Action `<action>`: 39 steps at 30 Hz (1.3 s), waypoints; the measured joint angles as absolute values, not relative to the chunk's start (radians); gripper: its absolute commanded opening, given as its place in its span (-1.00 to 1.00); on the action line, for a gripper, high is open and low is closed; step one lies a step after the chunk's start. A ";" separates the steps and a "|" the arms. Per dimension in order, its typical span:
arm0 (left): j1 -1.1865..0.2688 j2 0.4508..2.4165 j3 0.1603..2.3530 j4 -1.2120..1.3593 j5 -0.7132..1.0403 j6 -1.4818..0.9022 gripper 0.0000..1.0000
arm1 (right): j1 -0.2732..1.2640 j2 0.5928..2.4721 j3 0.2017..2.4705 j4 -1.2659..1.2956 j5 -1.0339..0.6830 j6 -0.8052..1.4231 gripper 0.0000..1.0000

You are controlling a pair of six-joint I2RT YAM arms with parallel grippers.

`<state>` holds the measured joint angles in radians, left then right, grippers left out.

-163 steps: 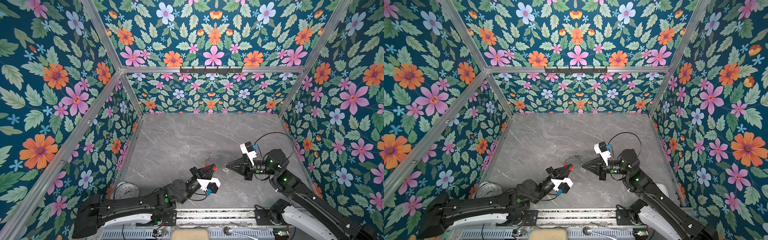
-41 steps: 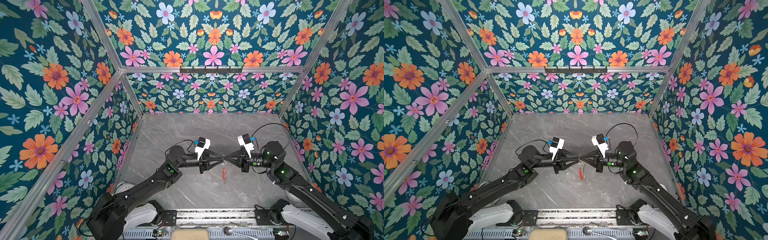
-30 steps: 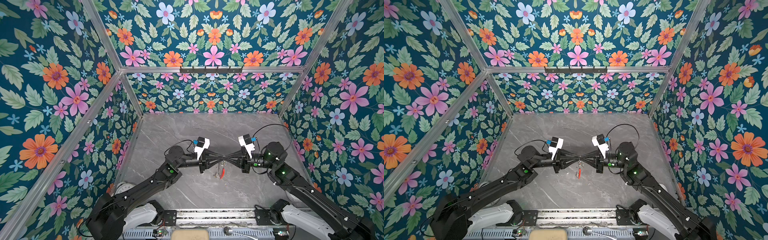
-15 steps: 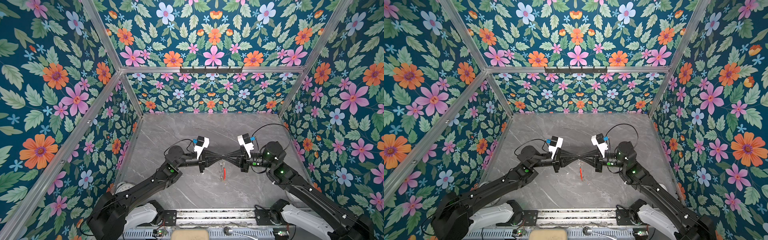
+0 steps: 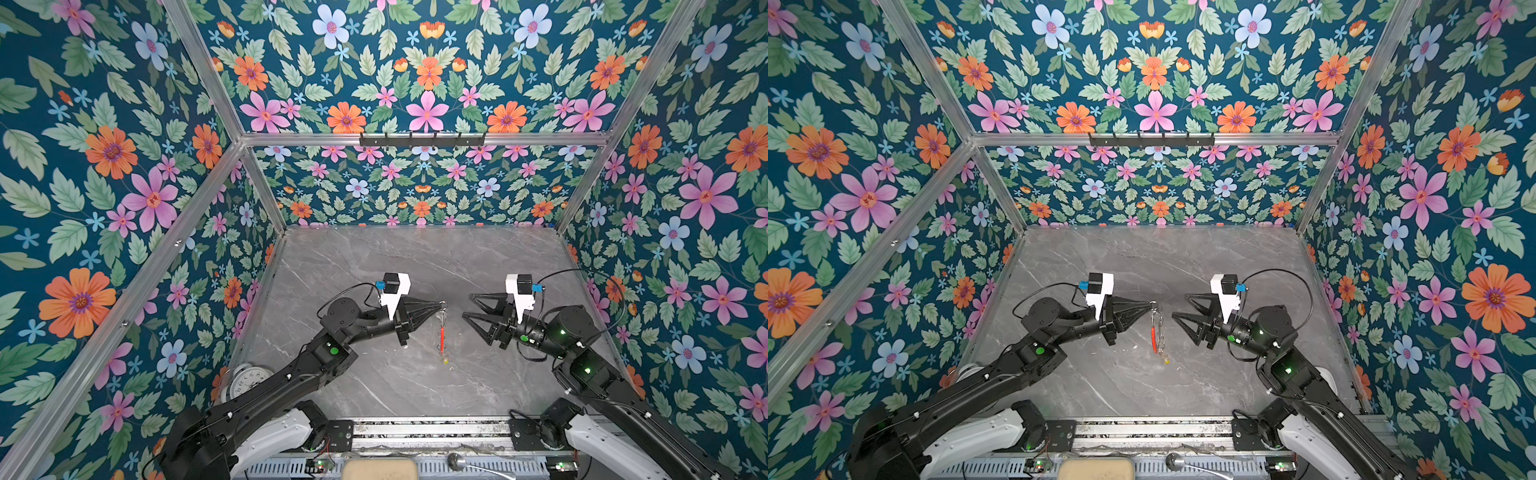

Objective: Remove the keys from the keyring

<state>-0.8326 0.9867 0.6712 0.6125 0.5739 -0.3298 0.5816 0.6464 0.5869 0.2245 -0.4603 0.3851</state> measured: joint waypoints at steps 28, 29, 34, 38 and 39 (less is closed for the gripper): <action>-1.110 1.098 0.888 0.210 -0.164 -0.113 -1.00 | 0.582 0.604 0.491 0.106 -0.130 0.445 0.65; -1.111 1.095 0.882 0.210 -0.168 -0.104 -1.00 | 0.582 0.596 0.488 0.106 -0.117 0.445 0.65; -1.113 1.086 0.871 0.214 -0.170 -0.094 -1.00 | 0.582 0.588 0.486 0.106 -0.093 0.444 0.65; -1.113 1.079 0.861 0.221 -0.170 -0.079 -1.00 | 0.582 0.606 0.489 0.106 -0.094 0.441 0.65; -1.114 1.077 0.859 0.224 -0.170 -0.079 -1.00 | 0.582 0.610 0.489 0.106 -0.094 0.441 0.65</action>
<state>-1.1137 1.0771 0.8585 0.2241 -0.1696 -0.0792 0.5816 0.6102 0.4889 0.1059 -0.0944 0.4408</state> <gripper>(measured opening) 0.050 0.826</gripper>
